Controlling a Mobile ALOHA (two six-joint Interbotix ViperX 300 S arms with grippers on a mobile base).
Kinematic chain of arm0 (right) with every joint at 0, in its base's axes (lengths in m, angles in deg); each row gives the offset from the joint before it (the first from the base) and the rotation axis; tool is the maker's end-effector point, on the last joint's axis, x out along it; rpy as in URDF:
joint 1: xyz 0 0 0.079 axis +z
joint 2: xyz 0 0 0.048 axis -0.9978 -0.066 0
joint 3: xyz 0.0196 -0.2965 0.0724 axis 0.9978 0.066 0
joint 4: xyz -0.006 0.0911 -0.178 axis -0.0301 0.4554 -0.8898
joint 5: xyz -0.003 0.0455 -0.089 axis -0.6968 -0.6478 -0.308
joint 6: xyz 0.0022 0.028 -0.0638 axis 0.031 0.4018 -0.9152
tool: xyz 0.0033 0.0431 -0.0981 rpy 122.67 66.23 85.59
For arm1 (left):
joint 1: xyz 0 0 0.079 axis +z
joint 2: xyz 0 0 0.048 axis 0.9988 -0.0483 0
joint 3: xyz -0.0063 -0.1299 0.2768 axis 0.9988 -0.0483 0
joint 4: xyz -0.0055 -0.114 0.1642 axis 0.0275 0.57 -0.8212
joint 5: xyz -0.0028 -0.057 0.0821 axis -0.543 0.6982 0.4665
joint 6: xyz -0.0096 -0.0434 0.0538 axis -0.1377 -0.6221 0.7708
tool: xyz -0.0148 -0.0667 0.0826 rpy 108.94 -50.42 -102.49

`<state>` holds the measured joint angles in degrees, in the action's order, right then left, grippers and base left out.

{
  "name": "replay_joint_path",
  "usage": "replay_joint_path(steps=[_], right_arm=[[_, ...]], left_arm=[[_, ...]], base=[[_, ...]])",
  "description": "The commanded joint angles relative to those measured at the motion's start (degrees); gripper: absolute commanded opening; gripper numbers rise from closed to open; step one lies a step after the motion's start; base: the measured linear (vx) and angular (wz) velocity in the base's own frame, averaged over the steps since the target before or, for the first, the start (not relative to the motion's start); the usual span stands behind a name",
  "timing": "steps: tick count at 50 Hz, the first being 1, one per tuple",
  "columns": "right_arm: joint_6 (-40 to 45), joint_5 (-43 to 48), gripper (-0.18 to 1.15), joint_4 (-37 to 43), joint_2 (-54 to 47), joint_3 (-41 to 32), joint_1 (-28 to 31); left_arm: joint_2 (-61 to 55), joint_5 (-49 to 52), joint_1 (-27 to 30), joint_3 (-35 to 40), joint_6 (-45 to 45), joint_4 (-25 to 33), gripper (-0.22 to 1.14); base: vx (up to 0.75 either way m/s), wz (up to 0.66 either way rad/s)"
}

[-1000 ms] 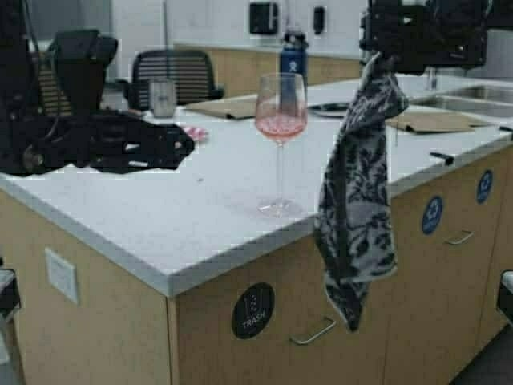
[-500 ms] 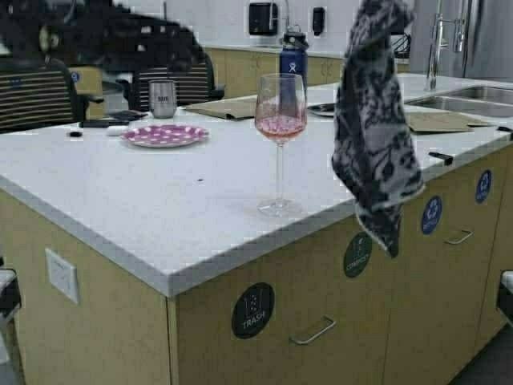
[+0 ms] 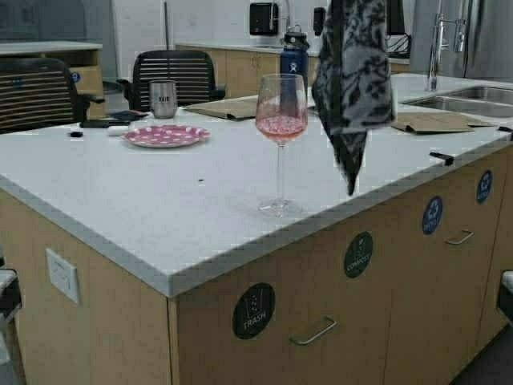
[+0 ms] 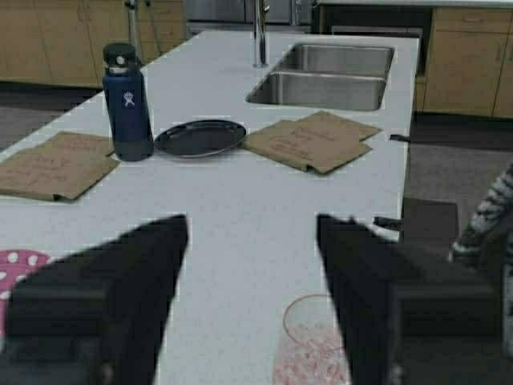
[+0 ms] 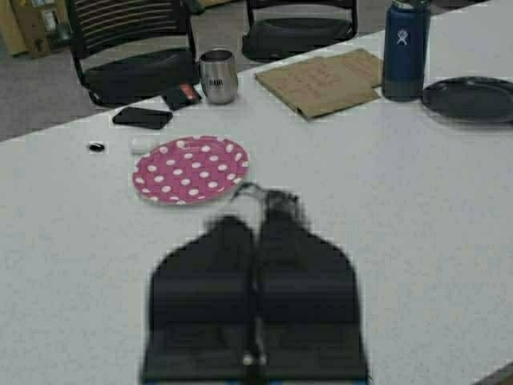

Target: Get the cloth and wipe up the spill under the wine glass

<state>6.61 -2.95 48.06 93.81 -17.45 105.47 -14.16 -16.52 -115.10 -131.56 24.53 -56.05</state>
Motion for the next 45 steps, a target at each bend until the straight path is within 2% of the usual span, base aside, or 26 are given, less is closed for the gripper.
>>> replay_joint_path(steps=[1,45], right_arm=[[-0.09,-0.97,0.06,-0.35,2.64,-3.25,0.09],[0.09,-1.23,0.06,-0.7,3.25,-2.99,0.09]], left_arm=[[2.99,2.9,1.32,3.87,0.26,-0.18,0.87],[4.22,3.96,1.85,3.87,0.18,-0.35,0.87]], base=[[0.0,0.0],[0.0,0.0]])
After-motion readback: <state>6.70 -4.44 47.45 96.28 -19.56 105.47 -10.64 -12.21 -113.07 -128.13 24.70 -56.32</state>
